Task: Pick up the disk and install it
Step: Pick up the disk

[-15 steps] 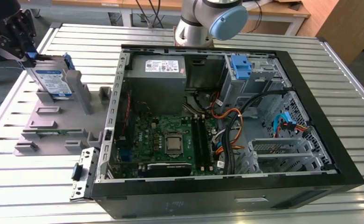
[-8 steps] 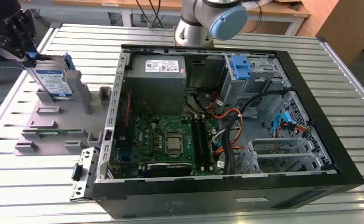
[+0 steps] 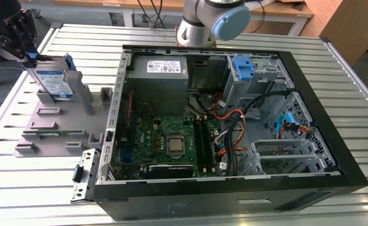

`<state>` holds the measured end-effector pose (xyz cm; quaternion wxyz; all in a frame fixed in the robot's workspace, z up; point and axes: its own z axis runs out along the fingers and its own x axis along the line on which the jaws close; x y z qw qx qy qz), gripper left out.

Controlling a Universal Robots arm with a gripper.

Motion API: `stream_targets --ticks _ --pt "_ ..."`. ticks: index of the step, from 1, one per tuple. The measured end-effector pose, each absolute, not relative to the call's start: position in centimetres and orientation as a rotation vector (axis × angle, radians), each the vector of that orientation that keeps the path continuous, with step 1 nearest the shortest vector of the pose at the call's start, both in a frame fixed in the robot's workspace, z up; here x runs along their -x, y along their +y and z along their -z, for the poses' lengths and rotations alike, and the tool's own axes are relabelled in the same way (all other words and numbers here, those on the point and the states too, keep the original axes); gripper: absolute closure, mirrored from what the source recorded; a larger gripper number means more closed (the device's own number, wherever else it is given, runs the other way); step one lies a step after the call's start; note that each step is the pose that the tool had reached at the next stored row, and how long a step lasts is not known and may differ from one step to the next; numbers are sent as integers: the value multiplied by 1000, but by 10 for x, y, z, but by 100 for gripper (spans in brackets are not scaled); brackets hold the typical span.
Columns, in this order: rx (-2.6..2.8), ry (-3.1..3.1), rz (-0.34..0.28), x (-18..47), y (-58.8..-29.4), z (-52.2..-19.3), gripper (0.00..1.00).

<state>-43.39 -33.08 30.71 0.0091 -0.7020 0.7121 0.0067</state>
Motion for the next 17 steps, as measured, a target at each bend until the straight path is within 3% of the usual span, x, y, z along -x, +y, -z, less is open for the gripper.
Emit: stream_targets --ticks 17 --pt "2197 2229 -10 434 -331 -325 64"
